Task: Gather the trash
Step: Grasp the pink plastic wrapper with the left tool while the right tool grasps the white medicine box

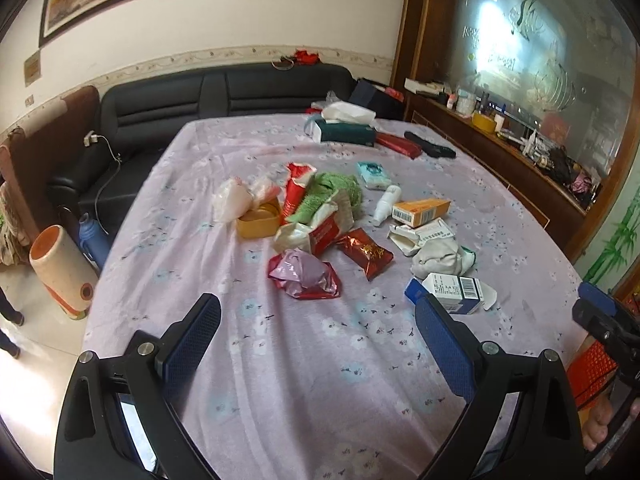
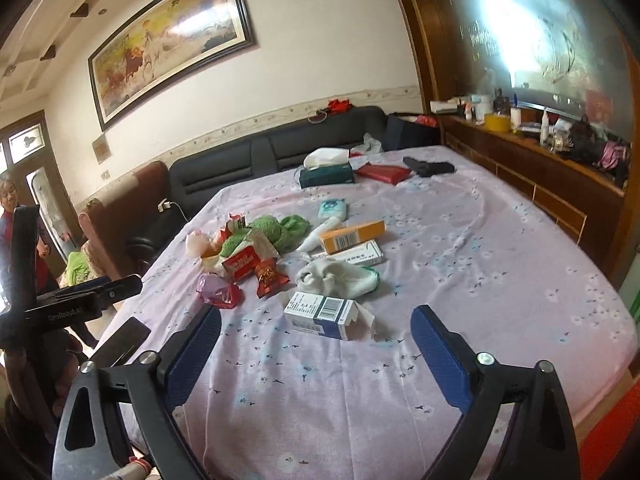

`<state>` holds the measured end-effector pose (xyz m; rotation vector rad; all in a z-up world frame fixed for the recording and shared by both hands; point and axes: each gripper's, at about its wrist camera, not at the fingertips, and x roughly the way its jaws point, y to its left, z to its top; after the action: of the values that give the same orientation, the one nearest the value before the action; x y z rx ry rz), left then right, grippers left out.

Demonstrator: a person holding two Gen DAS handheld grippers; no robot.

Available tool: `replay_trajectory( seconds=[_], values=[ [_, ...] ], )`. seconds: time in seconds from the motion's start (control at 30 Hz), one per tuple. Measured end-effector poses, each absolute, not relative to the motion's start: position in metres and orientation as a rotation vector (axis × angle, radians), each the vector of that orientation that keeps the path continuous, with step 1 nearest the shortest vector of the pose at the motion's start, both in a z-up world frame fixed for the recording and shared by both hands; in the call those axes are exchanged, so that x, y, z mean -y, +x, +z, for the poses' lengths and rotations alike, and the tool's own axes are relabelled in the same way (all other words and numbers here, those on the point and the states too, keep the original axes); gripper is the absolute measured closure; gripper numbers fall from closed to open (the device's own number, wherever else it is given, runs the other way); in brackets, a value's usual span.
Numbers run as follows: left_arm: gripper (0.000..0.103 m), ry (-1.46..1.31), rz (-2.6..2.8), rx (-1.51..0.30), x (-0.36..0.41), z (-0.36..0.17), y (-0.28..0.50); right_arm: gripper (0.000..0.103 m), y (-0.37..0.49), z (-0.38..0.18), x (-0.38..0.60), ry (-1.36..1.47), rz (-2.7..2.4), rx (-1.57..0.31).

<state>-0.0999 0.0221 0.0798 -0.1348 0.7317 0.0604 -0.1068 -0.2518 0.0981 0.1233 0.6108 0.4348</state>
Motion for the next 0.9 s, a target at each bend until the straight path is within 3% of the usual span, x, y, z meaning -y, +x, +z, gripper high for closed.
replay_trajectory(
  seconds=[0.37,0.47,0.53,0.7,0.73,0.9],
  values=[
    [0.006,-0.231,0.076,-0.897,-0.032,0.026,-0.008,0.014,-0.027,0.056,0.223,0.089,0.614,-0.763],
    [0.012,-0.266,0.087,-0.932,-0.04,0.014,0.005,0.015,-0.001,0.046,0.21,0.049,0.641,-0.806],
    [0.017,-0.287,0.108,-0.955,-0.045,0.007,0.012,0.015,0.016,0.038,0.202,0.011,0.649,-0.832],
    [0.049,-0.293,0.12,-1.013,-0.049,-0.007,0.018,0.02,0.042,0.012,0.196,0.008,0.703,-0.936],
    [0.05,-0.296,0.118,-1.017,-0.049,-0.008,0.017,0.025,0.041,0.008,0.195,0.017,0.729,-0.957],
    [0.065,-0.313,0.104,-1.015,-0.048,-0.006,0.01,0.032,0.015,0.008,0.184,-0.077,0.729,-0.96]
  ],
)
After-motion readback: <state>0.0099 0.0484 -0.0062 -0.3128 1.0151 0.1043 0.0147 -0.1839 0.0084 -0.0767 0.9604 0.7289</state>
